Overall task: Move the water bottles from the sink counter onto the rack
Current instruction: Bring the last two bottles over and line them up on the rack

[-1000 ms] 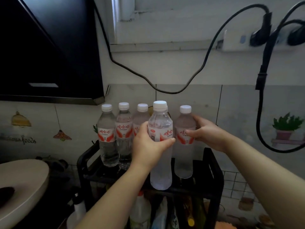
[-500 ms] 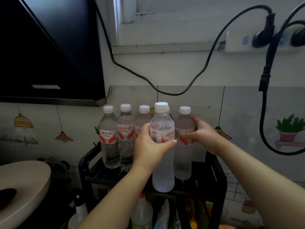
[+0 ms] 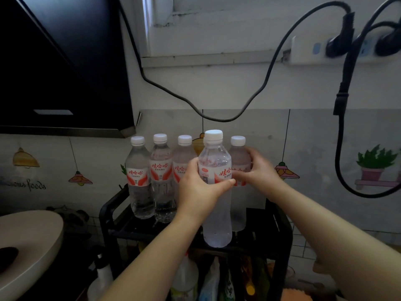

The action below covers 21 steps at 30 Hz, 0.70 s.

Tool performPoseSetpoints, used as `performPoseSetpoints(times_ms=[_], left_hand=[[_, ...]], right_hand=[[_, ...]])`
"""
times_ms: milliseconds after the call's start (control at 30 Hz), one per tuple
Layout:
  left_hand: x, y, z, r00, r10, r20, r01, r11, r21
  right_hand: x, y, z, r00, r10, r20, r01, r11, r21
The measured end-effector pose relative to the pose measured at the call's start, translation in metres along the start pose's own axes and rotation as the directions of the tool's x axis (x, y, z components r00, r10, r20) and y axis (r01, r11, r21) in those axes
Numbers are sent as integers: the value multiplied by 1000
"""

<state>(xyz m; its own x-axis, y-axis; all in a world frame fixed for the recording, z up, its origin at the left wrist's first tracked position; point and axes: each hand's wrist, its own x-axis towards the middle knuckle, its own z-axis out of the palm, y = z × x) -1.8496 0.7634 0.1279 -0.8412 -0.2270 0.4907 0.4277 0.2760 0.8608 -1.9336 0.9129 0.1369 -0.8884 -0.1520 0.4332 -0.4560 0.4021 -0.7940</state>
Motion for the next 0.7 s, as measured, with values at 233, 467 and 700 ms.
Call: performPoseSetpoints(times_ms=[233, 467, 700], left_hand=[[-3, 1, 19, 1000, -11, -1, 10, 999, -53], [-7, 10, 43, 999, 38, 27, -36, 998, -49], [-13, 9, 77, 997, 79, 22, -79, 997, -6]], right_hand=[[-7, 1, -16, 987, 101, 126, -110, 991, 70], [-12, 17, -41, 976, 208, 66, -216, 958, 186], [-25, 30, -59, 966, 255, 31, -256, 941, 220]])
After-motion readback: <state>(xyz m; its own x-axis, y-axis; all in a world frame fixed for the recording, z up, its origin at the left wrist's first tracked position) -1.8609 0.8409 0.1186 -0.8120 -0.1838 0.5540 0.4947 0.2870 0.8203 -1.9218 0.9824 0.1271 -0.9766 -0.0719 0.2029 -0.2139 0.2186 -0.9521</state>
